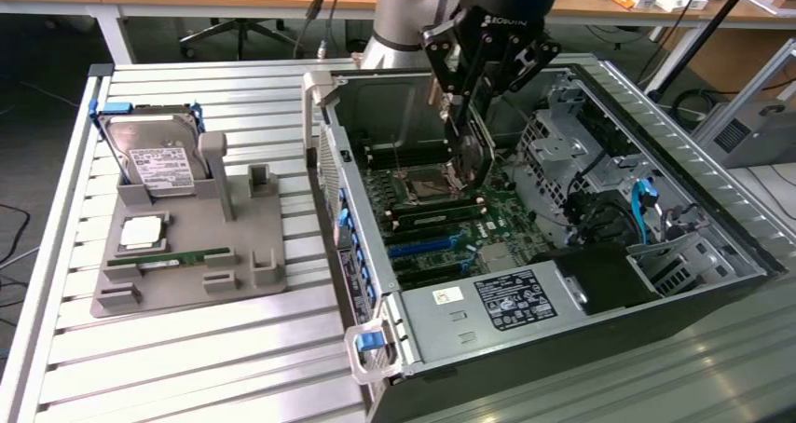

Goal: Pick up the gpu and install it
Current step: 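Pick up the gpu and move the gpu toward the slot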

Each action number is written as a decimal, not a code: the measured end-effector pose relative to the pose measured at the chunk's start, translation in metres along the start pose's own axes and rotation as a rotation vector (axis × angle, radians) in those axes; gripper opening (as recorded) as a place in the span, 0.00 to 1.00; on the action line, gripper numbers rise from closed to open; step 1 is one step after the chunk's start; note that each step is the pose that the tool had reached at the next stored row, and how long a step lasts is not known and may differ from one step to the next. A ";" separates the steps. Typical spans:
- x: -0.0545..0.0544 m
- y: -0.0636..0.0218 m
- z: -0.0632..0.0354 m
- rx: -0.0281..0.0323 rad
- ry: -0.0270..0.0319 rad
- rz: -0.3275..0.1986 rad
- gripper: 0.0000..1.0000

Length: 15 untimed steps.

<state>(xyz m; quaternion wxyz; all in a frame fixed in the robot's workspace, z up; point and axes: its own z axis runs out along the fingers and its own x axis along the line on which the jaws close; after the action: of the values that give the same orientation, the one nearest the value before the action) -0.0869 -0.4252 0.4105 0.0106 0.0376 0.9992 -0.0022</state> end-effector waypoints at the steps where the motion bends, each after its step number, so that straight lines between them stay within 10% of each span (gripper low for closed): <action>1: -0.002 0.0001 0.0008 0.0016 -0.0001 0.000 0.27; 15: -0.029 0.0023 0.0113 0.0188 -0.0012 0.000 0.27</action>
<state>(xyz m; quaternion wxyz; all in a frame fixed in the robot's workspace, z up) -0.0573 -0.4252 0.3999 0.0109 0.0375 0.9992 -0.0116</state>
